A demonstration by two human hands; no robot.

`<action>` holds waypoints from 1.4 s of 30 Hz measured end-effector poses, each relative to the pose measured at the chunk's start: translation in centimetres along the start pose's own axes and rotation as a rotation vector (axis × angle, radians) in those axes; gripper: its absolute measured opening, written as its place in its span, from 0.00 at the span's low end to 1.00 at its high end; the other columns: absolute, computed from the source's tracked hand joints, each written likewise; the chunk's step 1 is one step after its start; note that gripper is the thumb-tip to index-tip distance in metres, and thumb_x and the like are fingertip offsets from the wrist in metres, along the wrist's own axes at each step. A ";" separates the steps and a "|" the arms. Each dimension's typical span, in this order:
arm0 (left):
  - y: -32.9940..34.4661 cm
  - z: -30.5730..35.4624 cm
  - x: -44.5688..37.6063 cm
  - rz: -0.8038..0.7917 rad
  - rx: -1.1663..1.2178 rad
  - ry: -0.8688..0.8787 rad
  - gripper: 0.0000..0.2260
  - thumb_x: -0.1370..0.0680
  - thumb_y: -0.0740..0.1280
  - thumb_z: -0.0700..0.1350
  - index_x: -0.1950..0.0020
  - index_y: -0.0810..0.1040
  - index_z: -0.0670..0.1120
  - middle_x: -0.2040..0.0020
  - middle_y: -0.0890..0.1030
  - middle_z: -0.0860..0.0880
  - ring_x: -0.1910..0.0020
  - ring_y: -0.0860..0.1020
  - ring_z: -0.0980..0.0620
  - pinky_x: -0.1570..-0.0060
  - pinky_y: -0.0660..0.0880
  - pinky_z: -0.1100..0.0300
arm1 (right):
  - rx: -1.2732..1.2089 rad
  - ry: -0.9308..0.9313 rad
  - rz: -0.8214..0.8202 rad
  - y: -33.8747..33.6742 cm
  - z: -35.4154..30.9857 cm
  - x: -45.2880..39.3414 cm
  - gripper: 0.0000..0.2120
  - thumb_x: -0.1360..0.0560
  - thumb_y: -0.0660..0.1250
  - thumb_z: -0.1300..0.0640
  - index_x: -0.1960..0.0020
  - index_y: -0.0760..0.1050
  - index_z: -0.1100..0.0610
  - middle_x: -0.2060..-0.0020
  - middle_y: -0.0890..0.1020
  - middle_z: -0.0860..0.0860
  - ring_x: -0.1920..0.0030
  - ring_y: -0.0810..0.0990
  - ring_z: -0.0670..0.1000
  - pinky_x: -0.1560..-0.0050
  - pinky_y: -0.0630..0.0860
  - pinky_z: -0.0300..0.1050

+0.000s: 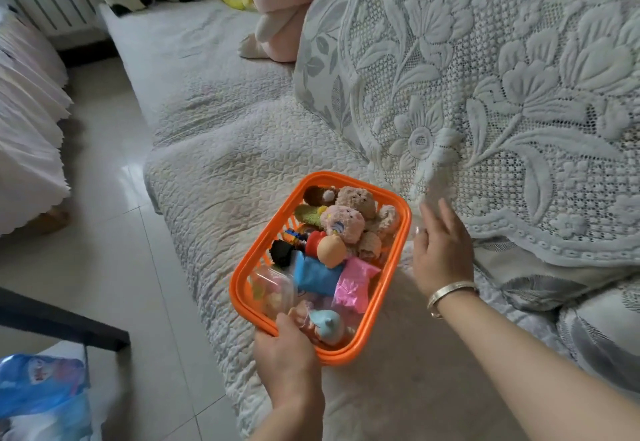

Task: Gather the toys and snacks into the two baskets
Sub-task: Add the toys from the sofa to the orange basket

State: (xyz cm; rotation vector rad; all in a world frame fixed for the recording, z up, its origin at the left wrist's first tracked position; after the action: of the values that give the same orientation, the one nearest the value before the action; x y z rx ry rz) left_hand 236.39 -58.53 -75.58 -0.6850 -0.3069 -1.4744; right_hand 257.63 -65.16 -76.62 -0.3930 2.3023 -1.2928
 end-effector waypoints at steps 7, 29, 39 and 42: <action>3.3 -0.7 -1.0 0.037 0.010 0.066 0.18 0.33 0.56 0.57 0.55 0.77 0.47 0.56 0.83 0.42 0.53 0.81 0.37 0.47 0.78 0.37 | 0.249 0.011 -0.272 4.4 5.7 -2.3 0.31 0.25 0.61 0.62 0.26 0.56 0.46 0.24 0.50 0.57 0.25 0.54 0.60 0.29 0.58 0.55; 3.2 -1.5 -1.4 0.002 -0.010 0.089 0.20 0.31 0.55 0.59 0.50 0.77 0.50 0.55 0.83 0.43 0.51 0.81 0.37 0.46 0.78 0.37 | 0.360 0.026 -0.398 7.0 7.4 -2.0 0.21 0.24 0.61 0.60 0.32 0.65 0.50 0.38 0.70 0.58 0.38 0.68 0.62 0.43 0.69 0.51; 3.2 -0.2 -0.3 0.022 -0.021 0.054 0.10 0.20 0.56 0.49 0.53 0.76 0.49 0.55 0.82 0.43 0.52 0.81 0.38 0.46 0.78 0.38 | -0.056 0.171 -0.080 1.8 3.3 -2.8 0.12 0.22 0.59 0.61 0.39 0.68 0.55 0.45 0.76 0.59 0.49 0.77 0.62 0.59 0.68 0.46; 2.8 0.6 0.4 0.017 -0.007 0.026 0.09 0.19 0.57 0.47 0.55 0.74 0.49 0.55 0.81 0.42 0.54 0.80 0.39 0.47 0.79 0.40 | -0.150 0.092 0.046 -0.8 0.4 -3.2 0.16 0.22 0.61 0.62 0.35 0.68 0.57 0.43 0.75 0.59 0.48 0.78 0.60 0.62 0.67 0.44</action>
State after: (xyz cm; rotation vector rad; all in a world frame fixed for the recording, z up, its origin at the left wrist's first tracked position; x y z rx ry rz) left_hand 239.26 -58.60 -75.51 -0.6717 -0.2755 -1.4676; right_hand 260.61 -64.41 -75.31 -0.3339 2.4795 -1.1418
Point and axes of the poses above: each hand's wrist, its own x-axis away from the middle knuckle, its own y-axis out of the palm, z = x × y, the point moved 1 cm from there along -x, towards the middle knuckle
